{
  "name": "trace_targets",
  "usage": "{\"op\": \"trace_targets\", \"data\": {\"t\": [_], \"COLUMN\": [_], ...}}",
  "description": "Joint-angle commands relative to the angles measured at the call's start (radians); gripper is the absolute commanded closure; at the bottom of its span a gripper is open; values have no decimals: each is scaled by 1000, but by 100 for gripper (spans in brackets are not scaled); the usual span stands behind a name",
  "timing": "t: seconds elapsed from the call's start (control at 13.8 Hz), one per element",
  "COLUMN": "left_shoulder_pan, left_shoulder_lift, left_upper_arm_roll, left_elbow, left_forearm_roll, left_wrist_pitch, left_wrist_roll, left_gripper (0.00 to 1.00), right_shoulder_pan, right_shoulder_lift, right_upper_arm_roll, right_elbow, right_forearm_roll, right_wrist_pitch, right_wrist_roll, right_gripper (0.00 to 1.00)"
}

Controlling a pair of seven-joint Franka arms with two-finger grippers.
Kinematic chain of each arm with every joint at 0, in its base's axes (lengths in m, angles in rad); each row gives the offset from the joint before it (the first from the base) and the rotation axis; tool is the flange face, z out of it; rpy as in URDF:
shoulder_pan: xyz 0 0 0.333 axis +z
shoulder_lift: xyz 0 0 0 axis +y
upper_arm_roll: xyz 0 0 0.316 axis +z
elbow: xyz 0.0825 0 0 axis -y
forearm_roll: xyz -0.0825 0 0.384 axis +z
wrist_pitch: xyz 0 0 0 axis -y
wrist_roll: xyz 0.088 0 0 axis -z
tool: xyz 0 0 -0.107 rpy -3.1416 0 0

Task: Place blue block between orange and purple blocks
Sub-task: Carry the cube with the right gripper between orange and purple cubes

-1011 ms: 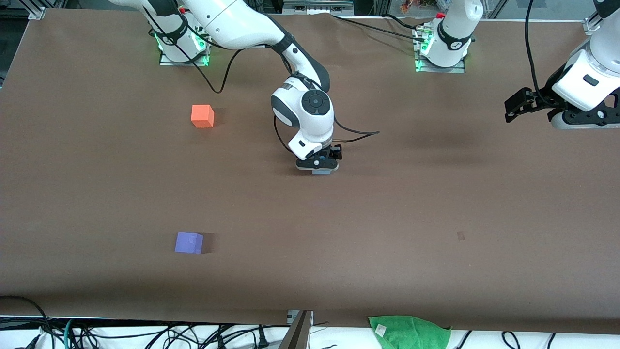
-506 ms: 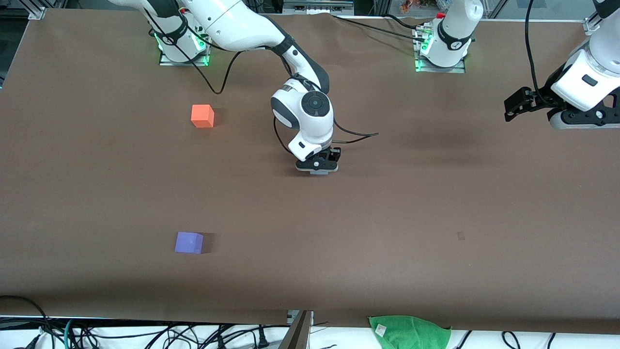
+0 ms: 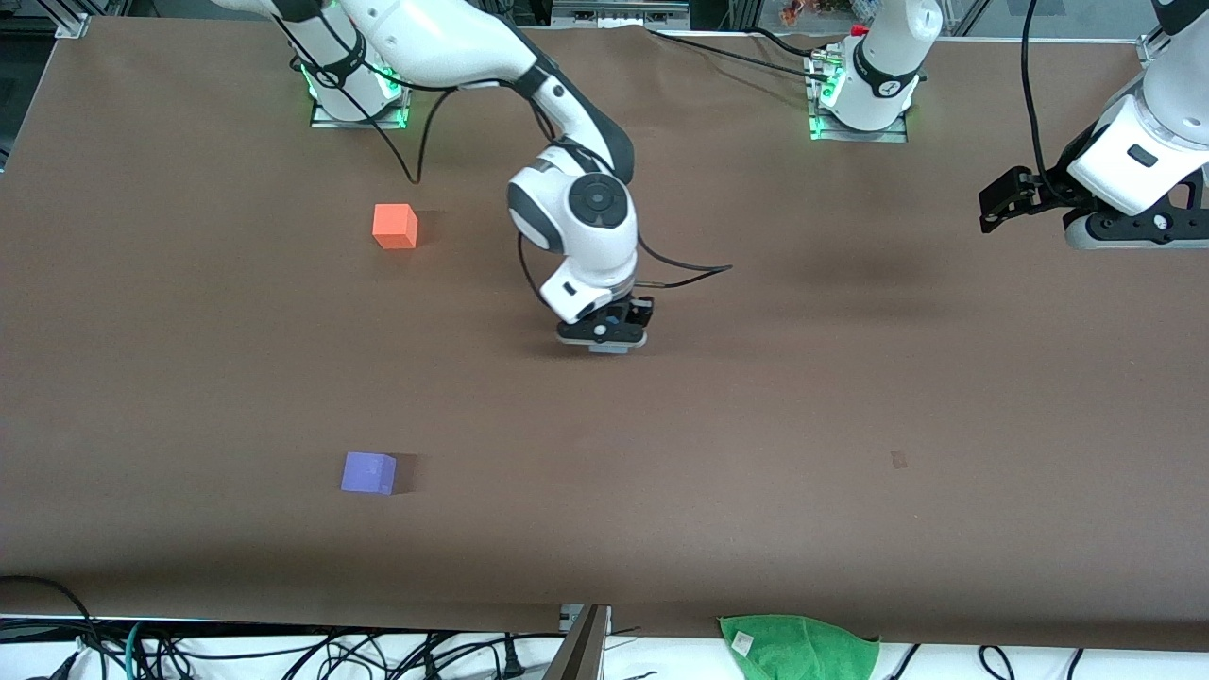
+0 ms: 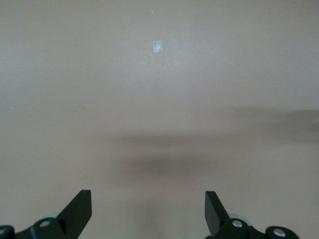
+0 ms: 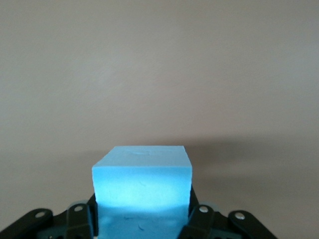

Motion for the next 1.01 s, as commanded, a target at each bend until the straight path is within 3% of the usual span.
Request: {"op": "trace_targets", "data": {"t": [0.0,0.14,0.29,0.72,0.94], "left_shoulder_pan": [-5,-5,-4,-4,-5], "left_shoulder_lift": [16,18,18,16,18], "left_upper_arm_roll": [2,2,4,4,2], "left_elbow": [46,47,46,47,49], "left_forearm_roll": [-21,-21,-20,-20,-18], "left_wrist_pitch": [-27,-27,-32,-35,-34], "left_wrist_roll": [21,21,23,26,26], "left_gripper": [0,0,0,0,0], "right_shoulder_pan": [-114,-189,-241,-247,-249], "right_shoulder_lift": [-110,-153,-209,-324,-370], "right_upper_arm_roll": [15,12,-2,-169,-215], "right_elbow": [-35,-46,-112,-352,-515], "right_forearm_roll": [32,95,95,106,127], "right_wrist_pitch": [-120,-217,-239,-204,-78], "right_wrist_roll": [-143,-263,-289,-483,-548], "right_gripper": [63,63,63,63,63]}}
